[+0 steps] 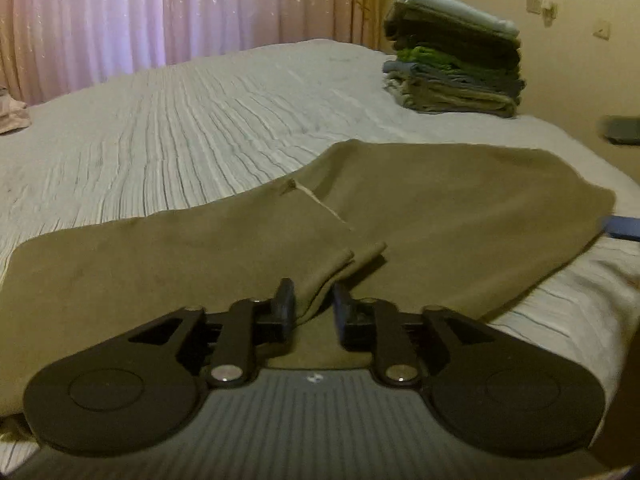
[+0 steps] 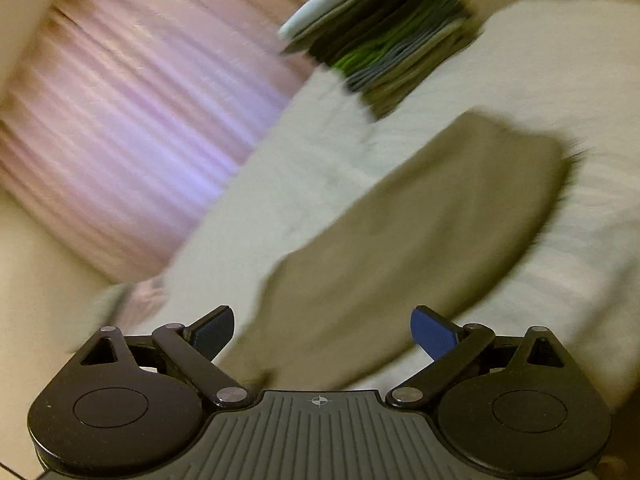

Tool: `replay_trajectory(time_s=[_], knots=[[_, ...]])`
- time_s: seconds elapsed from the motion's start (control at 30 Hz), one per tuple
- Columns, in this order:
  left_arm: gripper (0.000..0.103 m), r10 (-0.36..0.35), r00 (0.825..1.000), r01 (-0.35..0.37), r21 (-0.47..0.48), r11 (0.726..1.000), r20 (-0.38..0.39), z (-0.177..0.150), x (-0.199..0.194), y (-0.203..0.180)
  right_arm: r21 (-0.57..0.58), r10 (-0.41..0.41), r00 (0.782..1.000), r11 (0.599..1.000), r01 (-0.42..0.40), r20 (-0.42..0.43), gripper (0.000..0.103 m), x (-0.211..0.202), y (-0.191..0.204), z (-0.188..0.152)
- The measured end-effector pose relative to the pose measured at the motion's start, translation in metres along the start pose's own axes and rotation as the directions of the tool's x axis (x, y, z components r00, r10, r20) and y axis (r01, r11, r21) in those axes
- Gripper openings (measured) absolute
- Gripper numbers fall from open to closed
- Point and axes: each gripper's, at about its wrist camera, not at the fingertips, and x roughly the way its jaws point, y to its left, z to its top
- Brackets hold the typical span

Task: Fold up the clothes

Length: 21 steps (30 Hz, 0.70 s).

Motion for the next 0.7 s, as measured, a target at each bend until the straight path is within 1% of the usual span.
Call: replay_trajectory(time_s=[0.03, 0.07, 0.13, 0.17, 0.2, 0.27, 0.33, 0.37, 0.47, 0.53, 0.57, 0.6, 0.63, 0.67, 0.7], knots=[[0.032, -0.031, 1.000, 0.031, -0.037, 0.999, -0.005, 0.003, -0.004, 0.008, 0.045, 0.046, 0.998, 0.998, -0.044, -0.046, 0.078, 0.014, 0.002, 0.000], [0.033, -0.060, 0.998, 0.059, -0.072, 0.996, -0.003, 0.006, -0.009, 0.017, 0.102, 0.094, 0.991, 0.991, -0.083, -0.100, 0.078, 0.029, 0.003, -0.001], [0.033, -0.102, 0.995, 0.102, -0.130, 0.986, 0.008, 0.007, -0.022, 0.032, 0.209, 0.169, 0.968, 0.969, -0.130, -0.183, 0.076, 0.060, 0.005, -0.009], [0.033, -0.107, 0.994, 0.108, -0.151, 0.983, 0.013, 0.008, -0.029, 0.038, 0.247, 0.192, 0.957, 0.960, -0.136, -0.219, 0.065, 0.074, 0.007, -0.013], [0.033, -0.107, 0.994, 0.108, -0.177, 0.978, 0.017, 0.008, -0.034, 0.046, 0.269, 0.194, 0.946, 0.955, -0.122, -0.260, 0.056, 0.089, 0.010, -0.019], [0.033, -0.093, 0.995, 0.096, -0.227, 0.969, 0.025, 0.007, -0.041, 0.062, 0.274, 0.160, 0.931, 0.959, -0.069, -0.328, 0.056, 0.114, 0.017, -0.029], [0.033, -0.076, 0.996, 0.083, -0.267, 0.960, 0.038, 0.007, -0.053, 0.078, 0.208, 0.080, 0.931, 0.978, -0.004, -0.355, 0.056, 0.127, 0.028, -0.034], [0.033, -0.068, 0.997, 0.078, -0.286, 0.955, 0.044, 0.007, -0.059, 0.086, 0.181, 0.052, 0.931, 0.983, 0.015, -0.362, 0.056, 0.132, 0.033, -0.036], [0.033, -0.050, 0.997, 0.069, -0.339, 0.938, 0.063, 0.006, -0.071, 0.106, 0.113, -0.005, 0.926, 0.992, 0.051, -0.378, 0.056, 0.142, 0.047, -0.036], [0.033, -0.045, 0.996, 0.071, -0.370, 0.926, 0.078, 0.007, -0.076, 0.117, 0.083, -0.022, 0.923, 0.995, 0.059, -0.384, 0.053, 0.147, 0.054, -0.039], [0.033, -0.042, 0.996, 0.071, -0.381, 0.922, 0.084, 0.007, -0.079, 0.121, 0.071, -0.033, 0.921, 0.995, 0.065, -0.388, 0.041, 0.150, 0.057, -0.042], [0.033, -0.039, 0.995, 0.071, -0.392, 0.917, 0.088, 0.008, -0.081, 0.124, 0.059, -0.047, 0.918, 0.995, 0.076, -0.393, 0.031, 0.156, 0.058, -0.045], [0.033, -0.037, 0.995, 0.071, -0.402, 0.913, 0.091, 0.008, -0.081, 0.128, 0.057, -0.053, 0.915, 0.995, 0.083, -0.399, 0.031, 0.161, 0.059, -0.048], [0.033, -0.032, 0.995, 0.069, -0.413, 0.908, 0.094, 0.007, -0.083, 0.131, 0.062, -0.049, 0.916, 0.995, 0.080, -0.397, 0.025, 0.163, 0.058, -0.053], [0.033, -0.027, 0.995, 0.066, -0.428, 0.901, 0.096, 0.006, -0.084, 0.135, 0.066, -0.039, 0.921, 0.995, 0.070, -0.387, 0.010, 0.163, 0.059, -0.058]])
